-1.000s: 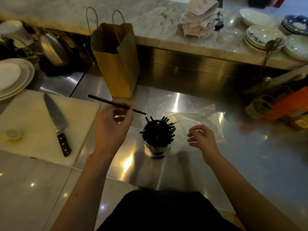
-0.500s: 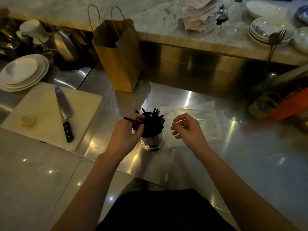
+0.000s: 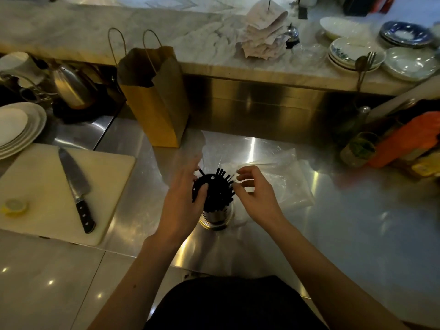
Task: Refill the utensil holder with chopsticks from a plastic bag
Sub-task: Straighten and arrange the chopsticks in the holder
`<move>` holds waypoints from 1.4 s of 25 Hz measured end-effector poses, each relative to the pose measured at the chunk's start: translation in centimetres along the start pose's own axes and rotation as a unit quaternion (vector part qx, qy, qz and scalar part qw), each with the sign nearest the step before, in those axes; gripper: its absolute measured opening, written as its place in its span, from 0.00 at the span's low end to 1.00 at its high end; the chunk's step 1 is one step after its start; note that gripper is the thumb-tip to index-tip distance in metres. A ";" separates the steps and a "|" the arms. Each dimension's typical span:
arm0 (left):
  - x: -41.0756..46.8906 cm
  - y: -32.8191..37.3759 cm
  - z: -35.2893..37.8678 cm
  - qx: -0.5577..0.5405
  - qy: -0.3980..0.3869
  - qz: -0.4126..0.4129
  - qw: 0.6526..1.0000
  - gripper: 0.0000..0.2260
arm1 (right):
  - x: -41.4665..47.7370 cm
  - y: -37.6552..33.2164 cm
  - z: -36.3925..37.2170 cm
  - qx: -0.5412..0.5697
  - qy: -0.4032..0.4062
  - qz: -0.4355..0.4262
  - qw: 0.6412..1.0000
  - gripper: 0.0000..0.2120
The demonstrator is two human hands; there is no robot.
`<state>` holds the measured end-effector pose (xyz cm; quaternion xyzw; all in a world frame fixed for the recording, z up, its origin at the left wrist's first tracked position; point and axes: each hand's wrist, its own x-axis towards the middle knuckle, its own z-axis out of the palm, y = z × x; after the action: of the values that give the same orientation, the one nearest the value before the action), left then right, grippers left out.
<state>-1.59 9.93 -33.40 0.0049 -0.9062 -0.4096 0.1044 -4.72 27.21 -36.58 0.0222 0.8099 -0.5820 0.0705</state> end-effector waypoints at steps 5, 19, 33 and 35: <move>0.4 -3.4 -0.3 0.011 -0.096 0.033 0.995 0.26 | -0.7 -0.2 2.1 -0.004 -0.055 -0.005 0.998 0.25; 1.2 -9.0 0.6 -0.131 -0.267 -0.079 0.952 0.59 | -0.7 2.0 1.0 -0.095 -0.176 0.050 0.979 0.60; 5.3 -10.3 1.1 -0.065 -0.302 0.008 0.951 0.33 | 2.6 0.4 1.2 -0.161 -0.252 0.004 0.954 0.38; 5.5 -10.1 1.0 -0.075 -0.298 0.005 0.952 0.26 | 2.8 1.0 1.4 -0.150 -0.247 0.013 0.957 0.39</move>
<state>-7.91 3.43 -40.49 -0.1299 -0.8630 -0.4584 -0.1680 -7.25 26.06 -38.31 -0.1225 0.8451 -0.4400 0.2780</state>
